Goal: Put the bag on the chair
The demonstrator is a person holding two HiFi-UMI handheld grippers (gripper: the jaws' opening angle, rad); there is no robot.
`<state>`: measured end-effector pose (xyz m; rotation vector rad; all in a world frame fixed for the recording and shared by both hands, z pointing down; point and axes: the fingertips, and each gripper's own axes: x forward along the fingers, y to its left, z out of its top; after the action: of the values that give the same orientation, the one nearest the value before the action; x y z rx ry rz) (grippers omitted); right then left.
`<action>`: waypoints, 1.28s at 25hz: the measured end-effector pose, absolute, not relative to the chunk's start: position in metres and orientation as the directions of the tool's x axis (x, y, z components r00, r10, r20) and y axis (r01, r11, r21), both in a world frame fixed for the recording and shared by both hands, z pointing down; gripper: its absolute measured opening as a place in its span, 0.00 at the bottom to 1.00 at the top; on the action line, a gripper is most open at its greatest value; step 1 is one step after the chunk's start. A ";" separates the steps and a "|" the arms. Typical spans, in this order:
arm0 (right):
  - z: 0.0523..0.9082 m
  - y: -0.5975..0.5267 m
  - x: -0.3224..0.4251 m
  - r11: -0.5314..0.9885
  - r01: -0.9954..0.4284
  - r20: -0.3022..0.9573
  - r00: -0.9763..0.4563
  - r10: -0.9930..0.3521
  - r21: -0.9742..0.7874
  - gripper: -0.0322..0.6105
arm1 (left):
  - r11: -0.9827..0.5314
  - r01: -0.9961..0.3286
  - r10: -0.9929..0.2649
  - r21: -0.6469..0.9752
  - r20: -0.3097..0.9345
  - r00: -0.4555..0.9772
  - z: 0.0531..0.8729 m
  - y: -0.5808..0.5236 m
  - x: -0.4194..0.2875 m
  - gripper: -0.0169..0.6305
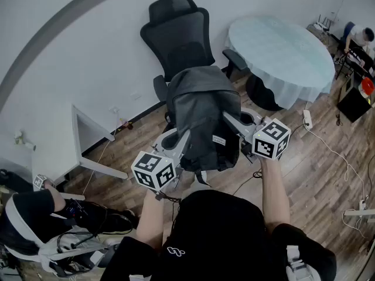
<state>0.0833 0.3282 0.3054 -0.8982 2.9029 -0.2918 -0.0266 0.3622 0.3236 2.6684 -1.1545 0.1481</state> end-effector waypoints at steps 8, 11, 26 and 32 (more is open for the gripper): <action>0.310 0.329 0.097 0.779 -0.574 -0.032 -0.800 -0.599 -0.252 0.10 | -0.676 -0.718 -0.693 0.167 0.188 0.696 0.322 0.364 -0.014 0.09; 0.315 0.326 0.097 0.778 -0.566 -0.042 -0.801 -0.597 -0.272 0.10 | -0.676 -0.714 -0.692 0.182 0.178 0.700 0.325 0.358 -0.015 0.09; 0.370 0.171 0.075 0.767 -0.568 0.031 -0.809 -0.587 -0.300 0.10 | -0.648 -0.700 -0.689 0.299 0.159 0.707 0.380 0.205 -0.036 0.09; 0.392 0.021 0.030 0.777 -0.530 0.055 -0.836 -0.546 -0.341 0.10 | -0.626 -0.679 -0.665 0.384 0.193 0.722 0.407 0.056 -0.079 0.09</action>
<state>0.0302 0.0212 0.3923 -0.8832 2.9168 -0.5386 -0.0789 0.0562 0.4068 2.4937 -1.0310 0.0456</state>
